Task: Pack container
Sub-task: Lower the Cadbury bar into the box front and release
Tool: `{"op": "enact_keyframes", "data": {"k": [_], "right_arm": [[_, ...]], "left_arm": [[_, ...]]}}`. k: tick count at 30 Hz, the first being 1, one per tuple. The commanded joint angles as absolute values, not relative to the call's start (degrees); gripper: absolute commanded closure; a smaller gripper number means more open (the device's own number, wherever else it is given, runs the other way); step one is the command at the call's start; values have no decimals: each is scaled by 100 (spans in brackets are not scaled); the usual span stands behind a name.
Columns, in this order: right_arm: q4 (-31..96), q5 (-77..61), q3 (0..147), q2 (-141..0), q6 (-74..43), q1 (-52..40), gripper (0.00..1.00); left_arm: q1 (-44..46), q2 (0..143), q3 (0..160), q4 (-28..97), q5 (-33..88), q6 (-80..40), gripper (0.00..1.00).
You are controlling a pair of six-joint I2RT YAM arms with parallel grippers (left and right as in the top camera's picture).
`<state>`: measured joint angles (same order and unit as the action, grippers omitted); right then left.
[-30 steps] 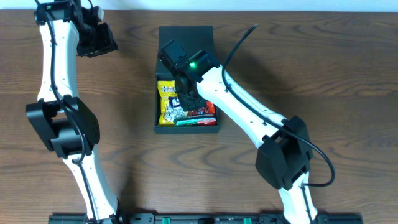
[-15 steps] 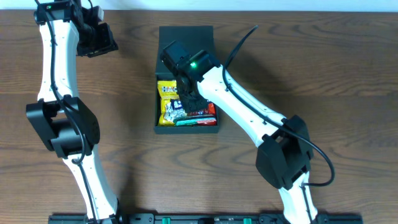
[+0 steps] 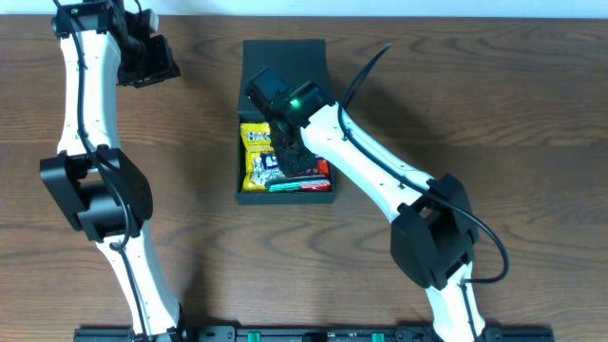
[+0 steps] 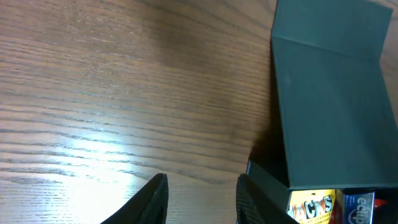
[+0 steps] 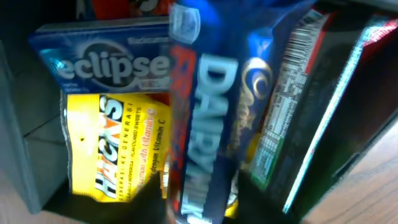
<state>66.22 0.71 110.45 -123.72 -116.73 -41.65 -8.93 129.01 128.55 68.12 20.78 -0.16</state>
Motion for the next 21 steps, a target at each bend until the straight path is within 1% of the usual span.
{"op": "enact_keyframes", "data": {"k": [1,3,4,6,7,8,9,10,13,15,17,18,20,21], "right_arm": [[6591,99,11000,-12390,-11738,-4176,58],[6539,102,11000,-12390,-11738,-4209,56],[6525,102,11000,-12390,-11738,-4215,51],[6506,102,11000,-12390,-11738,-4219,27],[6484,102,11000,-12390,-11738,-4219,21],[6455,102,11002,-12390,-11738,-4219,19],[6420,102,11002,-12387,-11738,-4217,19],[6392,93,11004,-12381,-11730,-4204,23],[6311,-82,11034,-12254,-11437,-4121,31],[6117,-408,11065,-12003,-10855,-3990,37],[5933,-624,11067,-11758,-10311,-3887,37],[5861,-707,11067,-11598,-9942,-3828,34],[5780,-722,11067,-11316,-9107,-3706,16],[5791,-615,11067,-11190,-8652,-3629,13]], "left_arm": [[-897,12932,12991,6834,2043,23,63],[-897,12932,12991,6831,2043,23,63],[-897,12932,12991,6831,2043,23,63],[-897,12932,12991,6834,2043,23,62],[-897,12932,12991,6834,2043,23,63],[-897,12932,12993,6834,2043,23,63],[-897,12932,12991,6834,2043,23,63],[-897,12932,12991,6834,2043,23,63],[-897,12932,12993,6834,2043,23,63],[-897,12932,12991,6831,2043,25,62],[-897,12932,12993,6829,2043,25,62],[-897,12932,12991,6829,2043,25,62],[-897,12932,12991,6829,2043,23,62],[-897,12932,12991,6829,2045,19,62]]}}
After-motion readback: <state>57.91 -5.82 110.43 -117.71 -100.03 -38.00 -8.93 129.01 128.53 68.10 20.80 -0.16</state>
